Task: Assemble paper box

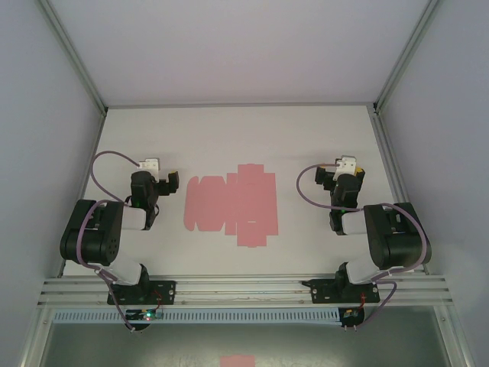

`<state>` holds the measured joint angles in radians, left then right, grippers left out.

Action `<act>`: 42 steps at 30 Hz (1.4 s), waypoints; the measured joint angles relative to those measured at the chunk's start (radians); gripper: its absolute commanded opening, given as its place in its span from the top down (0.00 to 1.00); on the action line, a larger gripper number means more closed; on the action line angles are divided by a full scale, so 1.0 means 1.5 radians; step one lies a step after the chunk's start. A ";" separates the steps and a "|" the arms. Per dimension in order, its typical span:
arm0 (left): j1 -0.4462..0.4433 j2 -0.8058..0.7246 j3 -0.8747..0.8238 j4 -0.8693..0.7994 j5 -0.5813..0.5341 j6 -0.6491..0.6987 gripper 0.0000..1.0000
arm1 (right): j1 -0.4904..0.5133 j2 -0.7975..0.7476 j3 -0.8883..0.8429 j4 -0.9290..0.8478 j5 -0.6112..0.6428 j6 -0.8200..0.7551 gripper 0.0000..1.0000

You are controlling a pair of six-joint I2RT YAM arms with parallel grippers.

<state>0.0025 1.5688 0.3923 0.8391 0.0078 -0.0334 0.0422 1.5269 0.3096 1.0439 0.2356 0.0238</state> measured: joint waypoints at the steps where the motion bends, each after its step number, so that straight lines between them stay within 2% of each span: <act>1: 0.000 -0.003 0.005 -0.013 -0.002 -0.001 0.00 | 0.000 -0.001 0.000 -0.003 -0.004 0.000 0.02; 5: 0.002 -0.072 0.060 -0.144 -0.024 -0.013 0.00 | 0.005 -0.060 0.027 -0.109 -0.013 -0.004 0.02; 12: 0.004 -0.255 0.135 -0.329 -0.033 -0.080 0.00 | 0.034 -0.262 0.115 -0.308 0.009 0.006 0.02; 16: 0.004 -0.293 0.182 -0.468 0.006 -0.145 0.00 | 0.080 -0.330 0.171 -0.461 0.014 0.052 0.02; 20: 0.001 -0.293 0.210 -0.586 0.064 -0.220 0.00 | 0.139 -0.354 0.196 -0.590 0.005 0.118 0.02; 24: -0.031 -0.245 0.226 -0.680 0.110 -0.282 0.00 | 0.205 -0.312 0.206 -0.694 -0.019 0.183 0.02; 30: -0.102 -0.132 0.247 -0.781 0.161 -0.326 0.00 | 0.267 -0.137 0.283 -0.808 -0.036 0.237 0.11; 35: -0.147 -0.058 0.270 -0.808 0.201 -0.337 0.00 | 0.281 0.003 0.358 -0.839 -0.059 0.262 0.16; 38: -0.154 -0.035 0.278 -0.831 0.196 -0.338 0.00 | 0.300 0.055 0.381 -0.844 -0.070 0.266 0.18; 42: -0.154 -0.022 0.281 -0.845 0.189 -0.337 0.00 | 0.328 0.111 0.415 -0.848 -0.079 0.269 0.27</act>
<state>-0.2283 1.5364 0.8143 -0.4286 0.2920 -0.5396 0.5343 1.6936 0.9318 -0.2287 0.1169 0.4278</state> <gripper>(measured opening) 0.999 0.774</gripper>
